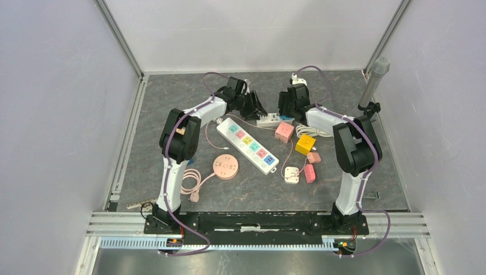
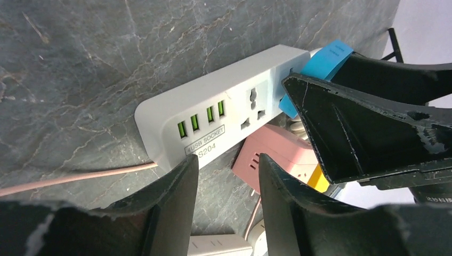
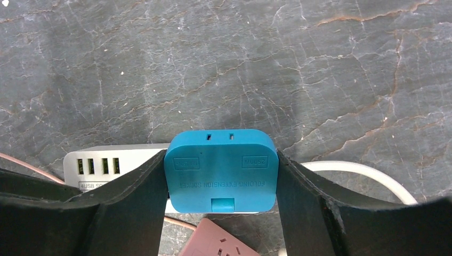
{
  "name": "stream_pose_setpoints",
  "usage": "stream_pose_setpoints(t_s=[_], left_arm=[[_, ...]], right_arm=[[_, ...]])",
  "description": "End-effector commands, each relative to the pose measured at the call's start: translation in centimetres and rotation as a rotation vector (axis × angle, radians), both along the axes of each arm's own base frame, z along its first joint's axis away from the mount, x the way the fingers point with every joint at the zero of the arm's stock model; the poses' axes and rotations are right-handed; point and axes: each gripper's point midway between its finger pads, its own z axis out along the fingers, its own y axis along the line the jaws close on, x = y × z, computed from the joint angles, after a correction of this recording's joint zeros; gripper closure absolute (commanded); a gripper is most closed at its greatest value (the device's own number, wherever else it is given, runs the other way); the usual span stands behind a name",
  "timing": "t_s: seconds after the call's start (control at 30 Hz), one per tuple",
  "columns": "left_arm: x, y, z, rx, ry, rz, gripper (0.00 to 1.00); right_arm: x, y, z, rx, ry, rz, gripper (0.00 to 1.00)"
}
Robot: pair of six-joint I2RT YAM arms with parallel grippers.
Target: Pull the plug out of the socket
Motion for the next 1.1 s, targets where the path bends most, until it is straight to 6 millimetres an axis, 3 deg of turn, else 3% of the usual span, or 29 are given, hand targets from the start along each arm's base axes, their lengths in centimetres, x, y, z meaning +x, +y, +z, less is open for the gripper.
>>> stream_pose_setpoints(t_s=[0.0, 0.2, 0.53, 0.9, 1.07], left_arm=[[-1.7, 2.0, -3.3, 0.157, 0.068, -0.009, 0.47], [-2.1, 3.1, -4.5, 0.226, 0.086, -0.005, 0.47], [-1.9, 4.7, -6.3, 0.340, 0.117, 0.026, 0.50], [-2.5, 5.1, -7.5, 0.365, 0.149, 0.010, 0.50], [-2.5, 5.0, -7.1, 0.355, 0.145, 0.005, 0.50]], right_arm=[[0.6, 1.8, 2.5, 0.030, -0.079, 0.094, 0.63], [0.7, 1.9, 3.0, 0.026, -0.110, 0.116, 0.63], [0.9, 1.7, 6.0, 0.114, -0.226, 0.149, 0.61], [0.1, 2.3, 4.4, 0.096, -0.184, 0.181, 0.61], [0.3, 2.2, 6.0, 0.094, -0.209, 0.185, 0.61]])
